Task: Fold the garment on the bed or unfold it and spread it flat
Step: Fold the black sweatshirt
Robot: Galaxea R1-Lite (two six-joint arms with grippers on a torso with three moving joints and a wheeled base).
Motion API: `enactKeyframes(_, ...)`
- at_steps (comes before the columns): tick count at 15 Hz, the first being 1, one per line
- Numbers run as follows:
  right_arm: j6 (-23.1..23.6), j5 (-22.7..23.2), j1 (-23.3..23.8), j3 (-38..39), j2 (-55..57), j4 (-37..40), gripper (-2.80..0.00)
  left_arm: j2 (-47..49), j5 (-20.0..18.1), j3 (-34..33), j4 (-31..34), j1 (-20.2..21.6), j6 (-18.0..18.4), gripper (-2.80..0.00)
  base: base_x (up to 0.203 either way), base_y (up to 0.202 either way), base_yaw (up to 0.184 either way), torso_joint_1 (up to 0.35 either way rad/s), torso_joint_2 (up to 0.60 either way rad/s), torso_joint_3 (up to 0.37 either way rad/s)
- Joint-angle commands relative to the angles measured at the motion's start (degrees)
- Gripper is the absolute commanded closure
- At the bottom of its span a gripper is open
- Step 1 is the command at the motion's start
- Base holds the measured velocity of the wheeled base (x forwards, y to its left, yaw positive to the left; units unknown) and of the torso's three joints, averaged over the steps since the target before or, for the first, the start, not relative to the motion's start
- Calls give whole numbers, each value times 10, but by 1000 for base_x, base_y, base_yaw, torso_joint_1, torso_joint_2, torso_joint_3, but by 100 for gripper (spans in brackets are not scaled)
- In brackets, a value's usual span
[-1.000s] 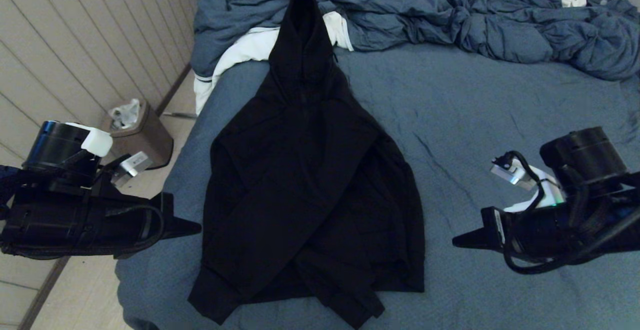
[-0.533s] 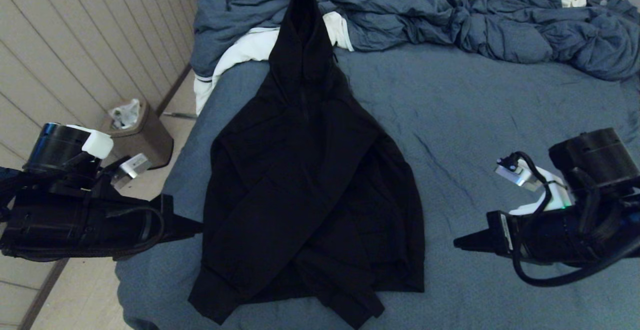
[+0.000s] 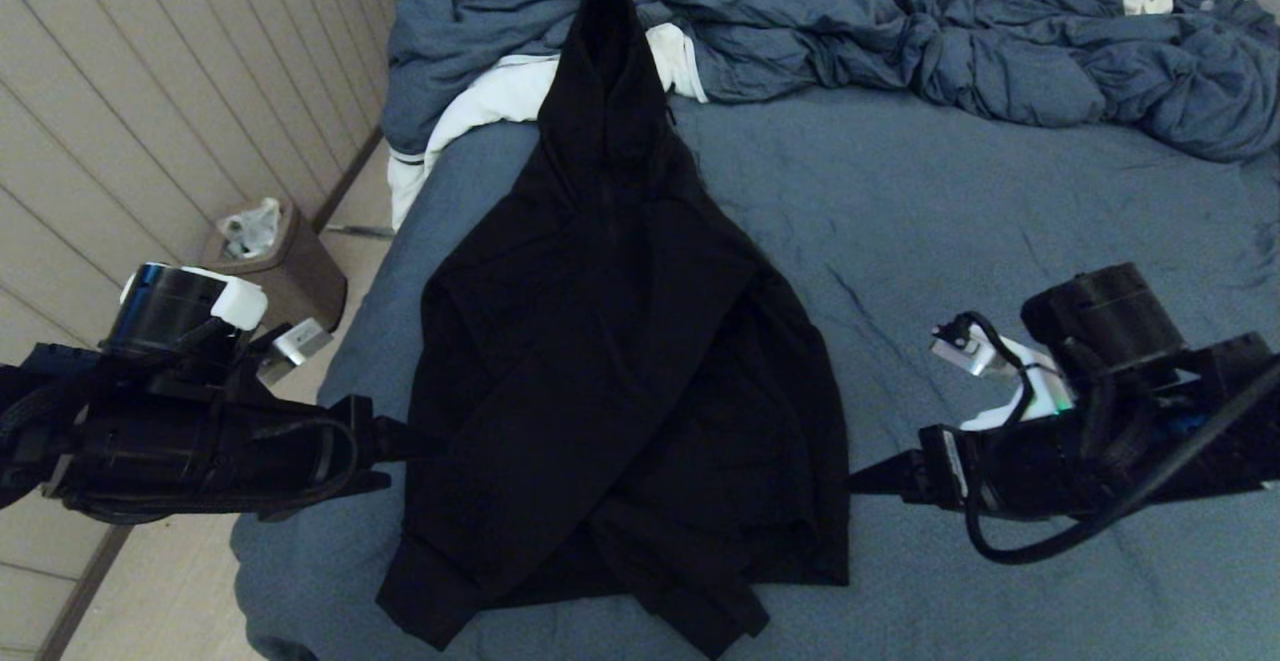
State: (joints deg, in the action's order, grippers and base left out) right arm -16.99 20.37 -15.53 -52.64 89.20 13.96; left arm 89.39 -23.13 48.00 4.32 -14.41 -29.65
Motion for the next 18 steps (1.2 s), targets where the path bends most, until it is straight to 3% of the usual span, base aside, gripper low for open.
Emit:
enactKeyframes(1,-1,2,-18,-5,41,-7,-280,8,-1,-14,-20,-1,-5,-280,0,0,0,0,0,0)
enactKeyframes(5,-3,-6,-49,-24,107,-29,-280,14,-2,-26,-41,-13,-10,-280,0,0,0,0,0,0)
enactKeyframes(18,-3,-46,-51,-43,185,-84,-280,31,-2,-46,-87,-21,-29,-280,0,0,0,0,0,0)
